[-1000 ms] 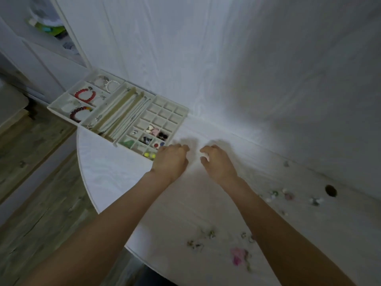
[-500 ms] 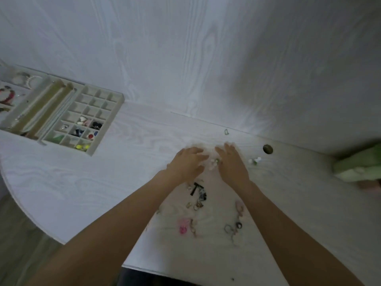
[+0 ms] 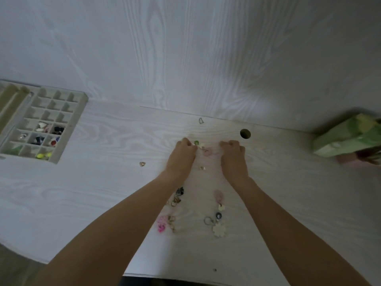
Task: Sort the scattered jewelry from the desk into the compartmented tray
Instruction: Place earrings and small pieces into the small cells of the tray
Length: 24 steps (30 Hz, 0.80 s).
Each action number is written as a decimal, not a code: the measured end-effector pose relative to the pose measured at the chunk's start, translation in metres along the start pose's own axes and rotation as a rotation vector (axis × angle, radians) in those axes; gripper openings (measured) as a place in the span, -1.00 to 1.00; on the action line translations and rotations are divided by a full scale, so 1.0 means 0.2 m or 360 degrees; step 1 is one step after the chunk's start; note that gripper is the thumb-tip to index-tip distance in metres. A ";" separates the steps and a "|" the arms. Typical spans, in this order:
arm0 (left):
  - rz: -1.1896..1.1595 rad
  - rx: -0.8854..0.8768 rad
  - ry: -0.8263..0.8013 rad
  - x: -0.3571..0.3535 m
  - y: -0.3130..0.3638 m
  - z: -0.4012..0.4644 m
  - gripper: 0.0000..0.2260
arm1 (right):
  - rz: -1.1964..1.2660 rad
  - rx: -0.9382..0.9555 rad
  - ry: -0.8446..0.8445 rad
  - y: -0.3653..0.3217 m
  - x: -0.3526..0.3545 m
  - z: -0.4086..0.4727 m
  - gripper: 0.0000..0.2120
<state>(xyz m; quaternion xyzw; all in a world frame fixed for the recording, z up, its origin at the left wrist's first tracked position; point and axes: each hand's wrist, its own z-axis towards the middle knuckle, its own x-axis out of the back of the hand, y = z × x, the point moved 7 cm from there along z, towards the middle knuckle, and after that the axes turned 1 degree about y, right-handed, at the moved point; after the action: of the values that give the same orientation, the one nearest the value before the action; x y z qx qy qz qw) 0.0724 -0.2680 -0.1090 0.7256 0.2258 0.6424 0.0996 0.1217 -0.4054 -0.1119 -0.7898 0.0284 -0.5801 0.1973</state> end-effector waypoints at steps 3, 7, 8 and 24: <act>-0.0066 0.0124 -0.0016 0.02 -0.02 0.03 -0.85 | 0.0066 0.0014 0.0122 -0.01 0.02 0.02 -0.63; -0.0093 0.0311 -0.0099 0.07 -0.09 0.07 -0.95 | 0.0295 -0.0088 0.0058 0.01 -0.01 0.06 -0.86; -0.0160 0.0334 -0.0095 0.08 -0.11 0.07 -0.95 | 0.0420 -0.0118 0.0026 0.00 -0.01 0.06 -0.88; -0.1484 0.0412 0.0339 0.71 -0.49 -0.23 -0.95 | 0.1624 0.0325 -0.0625 -0.94 0.10 -0.01 -0.88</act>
<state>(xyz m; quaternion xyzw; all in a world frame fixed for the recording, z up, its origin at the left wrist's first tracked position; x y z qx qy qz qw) 0.0183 -0.1246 -0.0182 0.4840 0.6132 0.5667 0.2619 0.0911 -0.2385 -0.0279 -0.7460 0.3137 -0.2525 0.5304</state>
